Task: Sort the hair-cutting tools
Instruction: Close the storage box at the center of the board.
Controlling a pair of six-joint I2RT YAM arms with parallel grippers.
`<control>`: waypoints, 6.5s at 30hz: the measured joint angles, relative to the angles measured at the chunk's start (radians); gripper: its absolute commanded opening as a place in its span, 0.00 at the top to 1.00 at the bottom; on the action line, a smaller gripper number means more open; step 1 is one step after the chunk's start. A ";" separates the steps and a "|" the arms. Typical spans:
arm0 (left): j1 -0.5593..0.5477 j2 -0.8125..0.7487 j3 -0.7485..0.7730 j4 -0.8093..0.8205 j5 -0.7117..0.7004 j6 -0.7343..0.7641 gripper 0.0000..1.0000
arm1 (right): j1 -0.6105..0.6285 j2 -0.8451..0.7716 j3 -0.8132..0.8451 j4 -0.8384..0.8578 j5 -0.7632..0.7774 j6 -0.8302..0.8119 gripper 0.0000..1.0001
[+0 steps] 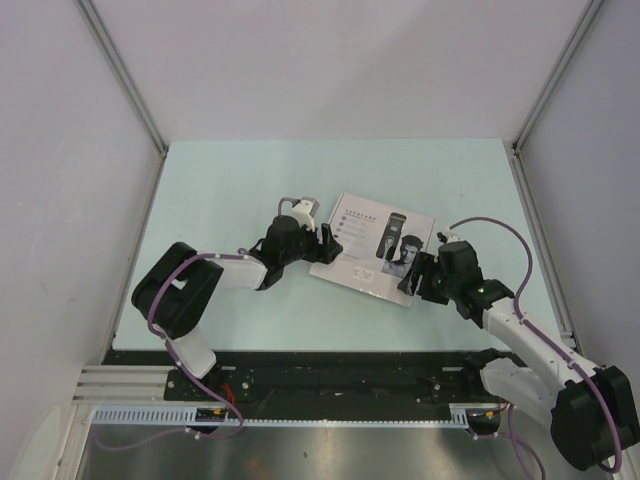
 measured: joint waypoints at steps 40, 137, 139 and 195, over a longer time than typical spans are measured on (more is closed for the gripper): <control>0.015 -0.144 -0.037 -0.043 -0.079 -0.032 0.00 | -0.132 -0.193 -0.139 0.153 0.184 0.142 0.03; -0.259 -0.726 -0.507 -0.238 -0.327 -0.077 0.00 | -0.044 0.517 0.141 0.444 -0.154 -0.105 0.08; -0.259 -0.714 -0.506 -0.238 -0.326 -0.061 0.00 | -0.046 0.519 0.141 0.445 -0.158 -0.105 0.08; -0.159 -0.592 -0.467 -0.148 0.250 -0.253 0.16 | 0.026 0.341 0.105 0.293 0.187 -0.050 0.00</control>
